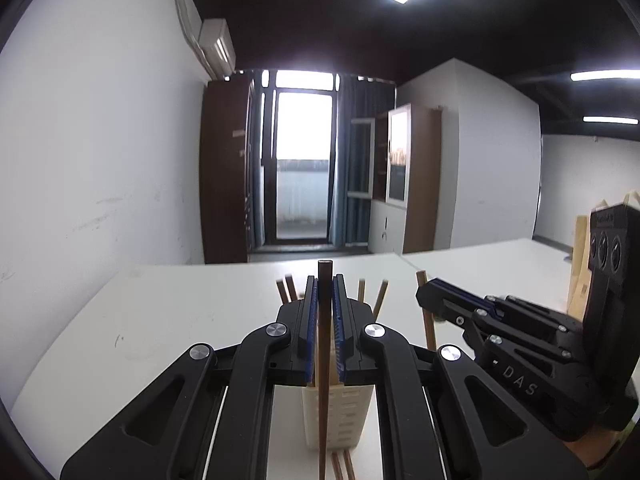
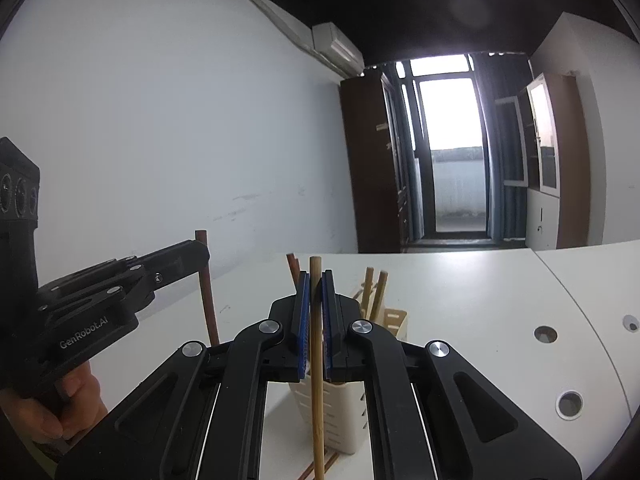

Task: Organize utensils
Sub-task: 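Lift both held chopsticks upright and carry them over the holder, then lower both chopsticks into the holder and open both grippers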

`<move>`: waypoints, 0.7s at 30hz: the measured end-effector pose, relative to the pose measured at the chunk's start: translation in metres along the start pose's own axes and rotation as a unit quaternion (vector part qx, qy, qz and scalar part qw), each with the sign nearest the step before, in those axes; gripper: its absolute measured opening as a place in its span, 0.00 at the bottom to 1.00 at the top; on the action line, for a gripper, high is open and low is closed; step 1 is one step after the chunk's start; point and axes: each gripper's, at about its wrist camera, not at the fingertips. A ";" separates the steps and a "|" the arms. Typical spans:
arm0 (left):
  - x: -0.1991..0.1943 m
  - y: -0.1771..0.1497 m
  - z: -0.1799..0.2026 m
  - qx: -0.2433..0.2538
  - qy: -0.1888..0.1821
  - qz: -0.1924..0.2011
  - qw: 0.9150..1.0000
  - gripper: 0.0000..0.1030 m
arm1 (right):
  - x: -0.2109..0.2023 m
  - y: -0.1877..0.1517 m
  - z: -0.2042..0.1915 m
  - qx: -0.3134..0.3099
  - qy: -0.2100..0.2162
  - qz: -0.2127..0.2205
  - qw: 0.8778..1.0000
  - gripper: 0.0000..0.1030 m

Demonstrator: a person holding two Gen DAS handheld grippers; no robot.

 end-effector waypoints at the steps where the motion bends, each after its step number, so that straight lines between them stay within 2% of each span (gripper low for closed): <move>1: -0.002 0.003 0.000 -0.003 0.000 0.009 1.000 0.07 | -0.001 0.002 0.001 0.001 0.001 0.009 1.000 0.06; 7: -0.014 0.014 0.004 -0.002 0.005 0.074 0.997 0.07 | 0.005 0.013 0.006 0.003 0.012 0.046 0.999 0.06; 13: -0.021 0.017 0.010 -0.002 0.015 0.117 0.993 0.07 | 0.003 0.020 0.010 0.004 0.020 0.095 0.995 0.06; 18: -0.042 0.016 0.012 -0.015 0.018 0.198 0.980 0.07 | -0.011 0.027 0.012 0.009 0.027 0.157 0.987 0.06; 21: -0.050 0.015 0.015 -0.022 0.016 0.230 0.973 0.07 | -0.020 0.030 0.016 0.015 0.031 0.195 0.980 0.06</move>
Point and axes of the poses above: each gripper's, at about its wrist camera, not at the fingertips, and x roughly the way its jaws point, z to its right, y to its top, and after that the axes turned 1 degree about -x, right-handed
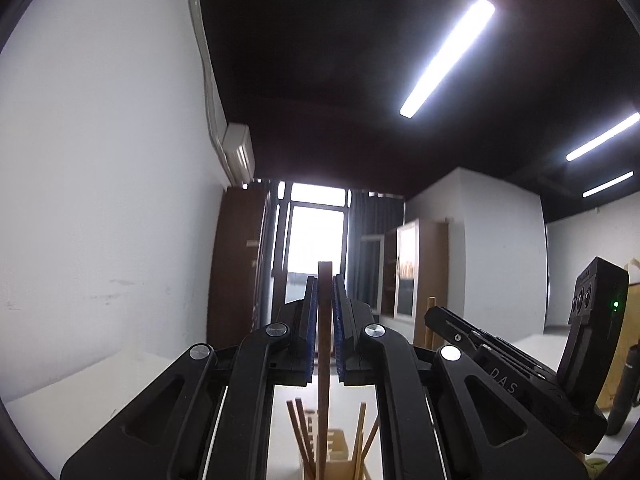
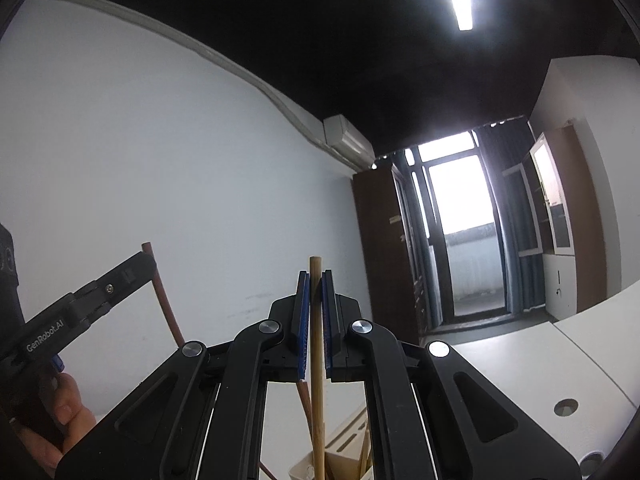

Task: Organize utensils
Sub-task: 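Lower both chopsticks into the holder and open both grippers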

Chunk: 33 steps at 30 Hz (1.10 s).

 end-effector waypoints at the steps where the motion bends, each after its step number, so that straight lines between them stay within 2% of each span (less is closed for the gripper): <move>1: -0.001 0.000 0.001 -0.003 -0.001 0.010 1.000 0.07 | -0.002 0.002 0.002 0.005 0.004 0.013 1.000 0.06; 4: 0.000 -0.003 0.005 -0.002 0.000 0.026 1.000 0.07 | -0.008 0.005 0.006 0.015 0.010 0.048 0.999 0.06; 7: 0.003 -0.006 0.006 -0.005 -0.001 0.024 1.000 0.07 | -0.009 0.005 0.008 0.016 0.006 0.068 0.998 0.06; 10: 0.008 -0.009 0.007 -0.007 0.000 0.022 1.000 0.07 | -0.004 0.003 0.011 0.018 0.005 0.079 0.997 0.06; 16: 0.025 -0.017 0.005 -0.001 0.002 -0.010 1.000 0.07 | 0.012 -0.010 0.015 0.015 0.007 0.079 0.997 0.06; 21: 0.047 -0.030 0.004 0.012 0.012 -0.052 0.999 0.07 | 0.027 -0.025 0.014 0.002 0.000 0.049 0.999 0.06; 27: 0.073 -0.045 -0.011 0.000 0.008 -0.111 0.994 0.07 | 0.043 -0.041 0.021 0.014 -0.006 -0.005 1.000 0.06; 33: 0.086 -0.056 -0.016 0.005 0.006 -0.147 0.989 0.07 | 0.044 -0.048 0.018 0.013 -0.006 -0.039 0.999 0.07</move>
Point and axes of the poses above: each gripper's, at about its wrist camera, not at the fingertips, and x roughly the way its jaws point, z to its right, y to its top, and after that the axes turned 1 degree about -x, right-handed
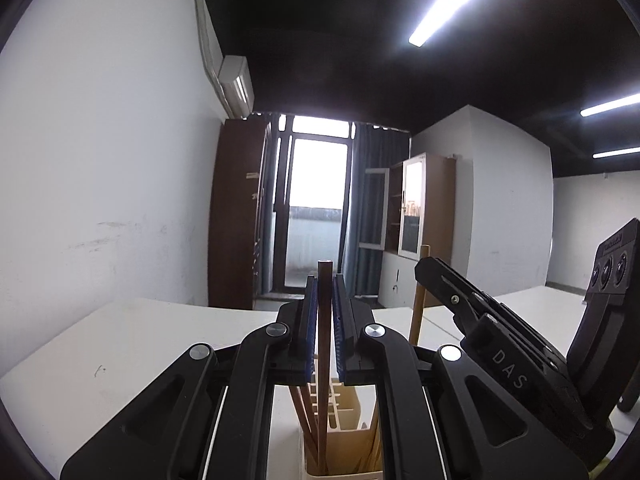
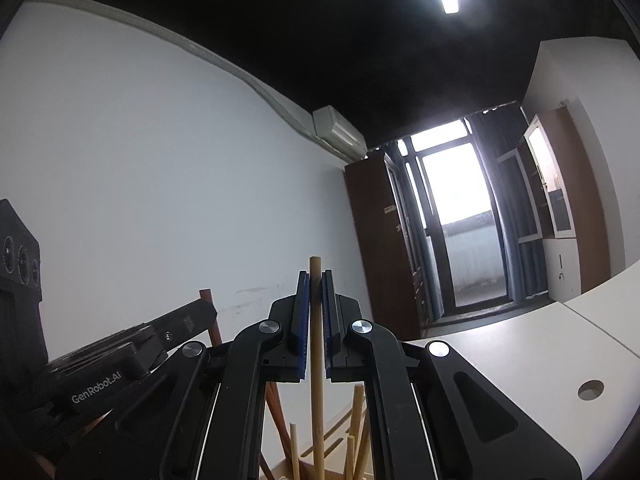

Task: Organize utensils
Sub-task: 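Lower both chopsticks into the holder and open both grippers, then withdraw both grippers and move down toward the last brown chopsticks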

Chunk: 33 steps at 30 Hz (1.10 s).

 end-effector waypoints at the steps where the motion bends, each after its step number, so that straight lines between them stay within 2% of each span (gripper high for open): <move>1: 0.003 -0.001 0.000 0.002 -0.001 -0.008 1.000 0.07 | -0.002 -0.001 -0.001 -0.004 -0.001 -0.002 1.000 0.07; 10: 0.024 -0.016 -0.018 -0.017 -0.012 -0.066 0.998 0.07 | -0.004 -0.008 0.000 -0.019 -0.014 -0.026 0.999 0.07; 14: 0.023 -0.015 -0.019 -0.011 -0.001 -0.070 0.997 0.07 | -0.001 -0.009 -0.002 -0.021 -0.015 -0.037 0.999 0.07; 23: 0.026 -0.016 -0.019 -0.009 -0.011 -0.072 0.997 0.07 | 0.000 -0.011 0.000 -0.024 -0.029 -0.059 0.998 0.07; 26: 0.024 -0.012 -0.023 -0.013 -0.012 -0.063 0.998 0.14 | -0.001 -0.010 0.001 -0.019 -0.028 -0.065 0.997 0.07; 30: 0.015 -0.006 -0.031 -0.025 -0.013 -0.053 0.998 0.19 | 0.000 -0.007 0.004 -0.015 -0.030 -0.067 0.997 0.17; 33: 0.011 -0.004 -0.036 -0.031 -0.016 -0.056 0.998 0.22 | -0.002 -0.007 0.005 -0.016 -0.037 -0.070 0.997 0.17</move>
Point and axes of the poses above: each gripper's, at about its wrist camera, not at the fingertips, and x roughly the way its jaws point, z to its right, y to its top, and after that the axes turned 1 degree about -x, right-handed
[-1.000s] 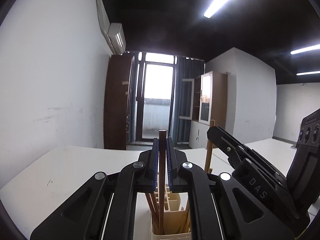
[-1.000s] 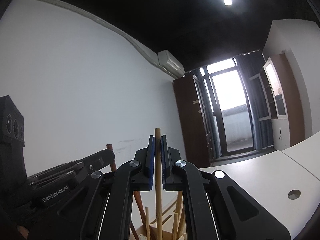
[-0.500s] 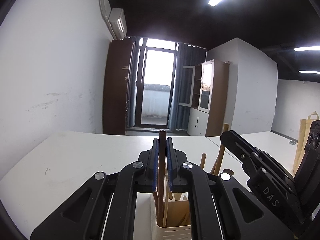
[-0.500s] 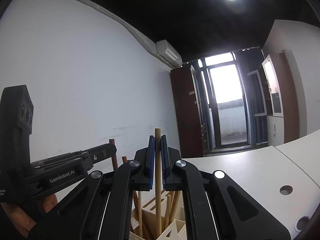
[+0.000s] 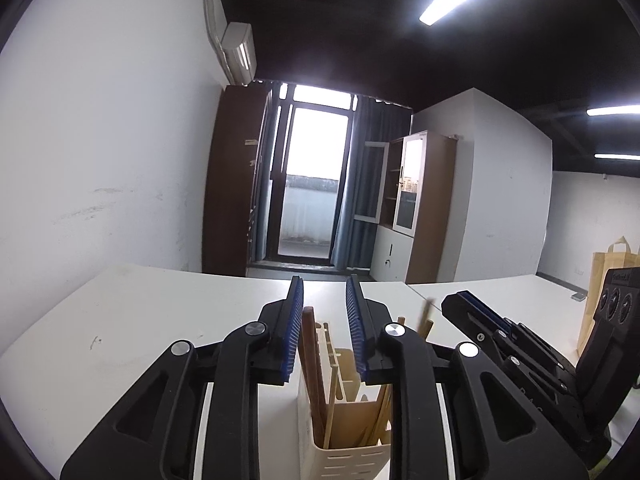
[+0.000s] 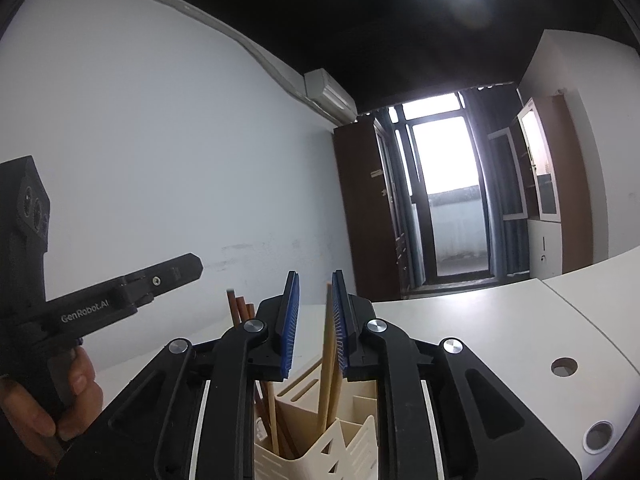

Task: Organize utensils
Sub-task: 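Withdraw both grippers and move down toward the last brown chopsticks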

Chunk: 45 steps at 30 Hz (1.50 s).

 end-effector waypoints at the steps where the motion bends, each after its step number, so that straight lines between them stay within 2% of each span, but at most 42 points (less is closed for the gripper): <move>1: -0.001 0.001 -0.001 -0.003 -0.001 -0.001 1.000 0.22 | -0.001 -0.001 0.000 0.001 -0.002 -0.001 1.000 0.17; 7: -0.012 0.001 -0.001 -0.002 -0.001 -0.010 1.000 0.27 | -0.007 -0.003 -0.001 0.000 -0.012 -0.013 1.000 0.18; 10: -0.016 -0.001 0.000 0.003 0.007 -0.020 1.000 0.30 | -0.013 -0.004 -0.002 0.002 -0.017 -0.019 1.000 0.23; 14: -0.022 -0.005 -0.001 -0.002 0.004 -0.040 0.999 0.31 | -0.020 -0.006 -0.008 -0.008 -0.027 -0.029 0.999 0.23; 18: -0.032 -0.010 0.001 0.004 0.007 -0.042 0.999 0.34 | -0.026 -0.009 -0.014 -0.017 -0.031 -0.038 0.999 0.24; 29: -0.051 -0.023 0.000 0.015 0.020 -0.066 0.998 0.41 | -0.038 -0.022 -0.021 -0.022 -0.044 -0.083 0.995 0.32; 32: -0.055 -0.034 -0.002 0.022 0.027 -0.081 0.996 0.43 | -0.039 -0.025 -0.022 -0.019 -0.048 -0.100 0.994 0.33; 36: -0.061 -0.051 -0.002 0.030 0.029 -0.098 0.994 0.47 | -0.044 -0.037 -0.024 -0.021 -0.051 -0.124 0.991 0.41; 45: -0.059 -0.085 -0.014 0.023 0.034 -0.137 0.990 0.48 | -0.026 -0.081 -0.033 -0.022 -0.058 -0.222 0.973 0.42</move>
Point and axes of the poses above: each gripper's, at about its wrist camera, not at the fingertips, and x roughly the way its jaws point, z to its right, y to its top, and after that the axes turned 1 degree about -x, right-handed
